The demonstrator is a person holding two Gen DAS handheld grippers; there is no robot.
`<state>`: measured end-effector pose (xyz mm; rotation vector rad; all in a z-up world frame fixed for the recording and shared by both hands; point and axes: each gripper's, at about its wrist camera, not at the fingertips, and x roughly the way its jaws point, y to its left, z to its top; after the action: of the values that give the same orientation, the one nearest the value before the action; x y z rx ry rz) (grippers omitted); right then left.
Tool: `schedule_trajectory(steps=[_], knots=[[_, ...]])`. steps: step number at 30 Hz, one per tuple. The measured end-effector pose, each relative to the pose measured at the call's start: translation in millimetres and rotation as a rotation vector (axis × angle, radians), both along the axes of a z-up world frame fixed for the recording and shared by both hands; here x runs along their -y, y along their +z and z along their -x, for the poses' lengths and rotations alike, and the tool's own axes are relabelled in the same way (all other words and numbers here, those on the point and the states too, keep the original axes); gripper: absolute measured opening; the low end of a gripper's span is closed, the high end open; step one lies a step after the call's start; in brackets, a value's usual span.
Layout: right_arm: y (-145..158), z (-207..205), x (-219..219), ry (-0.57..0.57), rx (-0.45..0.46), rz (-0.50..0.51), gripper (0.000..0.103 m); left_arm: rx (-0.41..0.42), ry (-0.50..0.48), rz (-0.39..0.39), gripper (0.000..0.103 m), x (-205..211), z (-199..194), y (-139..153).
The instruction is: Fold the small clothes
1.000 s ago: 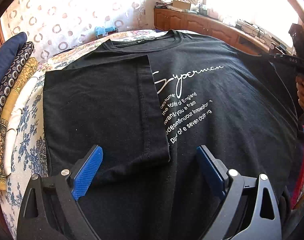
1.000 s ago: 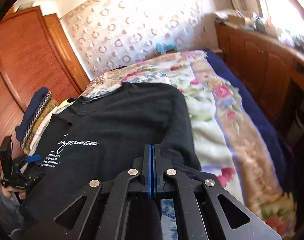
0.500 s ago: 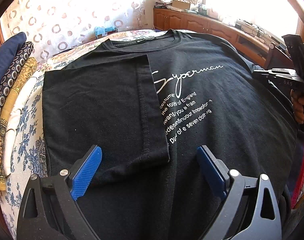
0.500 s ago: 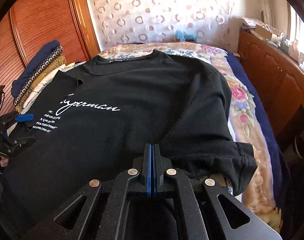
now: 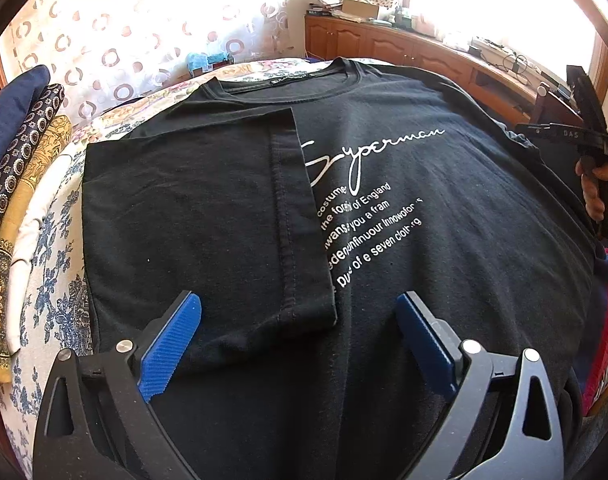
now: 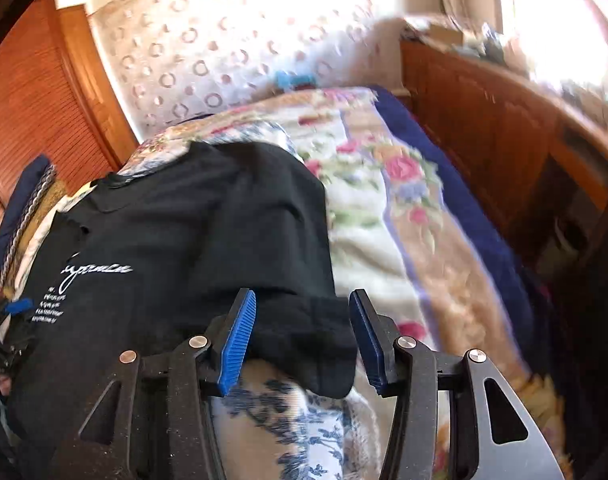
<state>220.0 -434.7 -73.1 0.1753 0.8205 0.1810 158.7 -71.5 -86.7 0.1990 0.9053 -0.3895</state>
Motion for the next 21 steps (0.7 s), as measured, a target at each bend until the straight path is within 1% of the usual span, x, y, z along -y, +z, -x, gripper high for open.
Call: schedule_trajectory(steps=[1, 4, 6, 7, 8, 10, 11, 12, 13, 14, 16, 17, 19, 21], knots=[[-5, 0, 3, -0.011, -0.009, -0.026, 0.051, 0.0, 0.0, 0.0, 0.098, 0, 0, 0], [-14, -5, 10, -0.022, -0.031, -0.047, 0.057, 0.0, 0.0, 0.0, 0.098, 0, 0, 0], [-19, -11, 16, -0.027, -0.051, -0.096, 0.064, 0.0, 0.0, 0.0, 0.098, 0, 0, 0], [-23, -13, 22, -0.028, -0.067, -0.145, 0.064, 0.0, 0.0, 0.0, 0.098, 0, 0, 0], [-21, -18, 27, -0.027, -0.08, -0.177, 0.064, 0.0, 0.0, 0.0, 0.098, 0, 0, 0], [-21, -21, 33, -0.018, -0.088, -0.217, 0.064, 0.0, 0.0, 0.0, 0.098, 0, 0, 0], [-19, -20, 33, -0.005, -0.085, -0.225, 0.056, 0.0, 0.0, 0.0, 0.098, 0, 0, 0], [-15, -19, 33, 0.02, -0.075, -0.244, 0.038, 0.0, 0.001, 0.0, 0.098, 0, 0, 0], [-11, -18, 32, 0.047, -0.064, -0.259, 0.026, 0.0, 0.001, -0.001, 0.098, 0, 0, 0], [-7, -17, 31, 0.061, -0.052, -0.246, 0.009, 0.001, 0.001, -0.003, 0.098, 0, 0, 0], [4, -10, 28, 0.068, -0.015, -0.155, 0.007, 0.007, 0.011, -0.008, 0.098, 0, -1, 2], [10, -9, 25, 0.075, 0.008, -0.125, 0.007, 0.016, 0.019, -0.01, 0.098, 0, 0, 4], [29, -3, 17, 0.08, 0.056, -0.07, 0.007, 0.046, 0.012, 0.015, 0.098, 0, 6, 15], [52, -1, 2, 0.101, 0.124, -0.007, 0.007, 0.081, 0.004, 0.048, 0.098, 0, 13, 29]])
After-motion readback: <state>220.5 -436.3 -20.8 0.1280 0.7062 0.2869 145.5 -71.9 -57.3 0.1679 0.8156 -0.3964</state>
